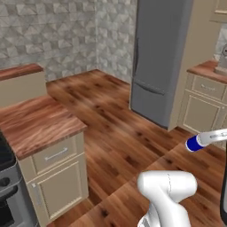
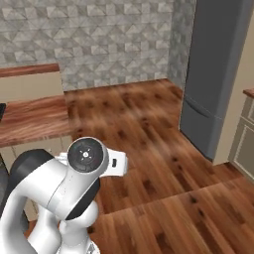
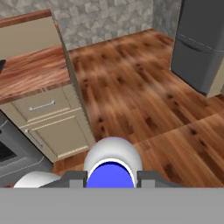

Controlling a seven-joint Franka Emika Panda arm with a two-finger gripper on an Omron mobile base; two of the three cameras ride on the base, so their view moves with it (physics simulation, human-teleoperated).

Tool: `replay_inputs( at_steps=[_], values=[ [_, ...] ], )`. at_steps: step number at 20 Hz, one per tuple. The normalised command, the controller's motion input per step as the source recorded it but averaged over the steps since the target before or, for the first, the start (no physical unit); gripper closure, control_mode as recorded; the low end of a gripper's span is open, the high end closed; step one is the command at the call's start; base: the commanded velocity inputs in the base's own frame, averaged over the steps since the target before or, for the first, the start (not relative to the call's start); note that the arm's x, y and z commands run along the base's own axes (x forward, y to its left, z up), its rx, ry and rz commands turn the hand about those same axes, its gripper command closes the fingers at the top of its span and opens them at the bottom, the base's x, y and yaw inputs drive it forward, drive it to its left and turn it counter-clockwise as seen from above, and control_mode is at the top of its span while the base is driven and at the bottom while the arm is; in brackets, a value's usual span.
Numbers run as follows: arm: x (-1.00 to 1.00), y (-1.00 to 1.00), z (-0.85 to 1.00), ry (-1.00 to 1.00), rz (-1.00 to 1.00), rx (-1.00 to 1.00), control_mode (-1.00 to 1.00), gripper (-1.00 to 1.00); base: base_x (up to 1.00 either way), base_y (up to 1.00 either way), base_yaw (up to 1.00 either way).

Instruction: Move the drinks to the dining counter.

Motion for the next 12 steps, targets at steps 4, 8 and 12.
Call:
replay_inputs(
  at_steps=[4, 8, 12],
  values=[
    [0.00, 0.00, 0.00, 0.00, 0.00, 0.00, 1.00, 1.00, 0.03, -0.51, 0.24],
    [0.00, 0.00, 0.00, 0.00, 0.00, 0.00, 1.00, 1.00, 0.05, -0.72, 0.22],
    [0.00, 0.00, 0.00, 0.00, 0.00, 0.00, 1.00, 1.00, 0.08, -0.83, 0.21]
  ],
)
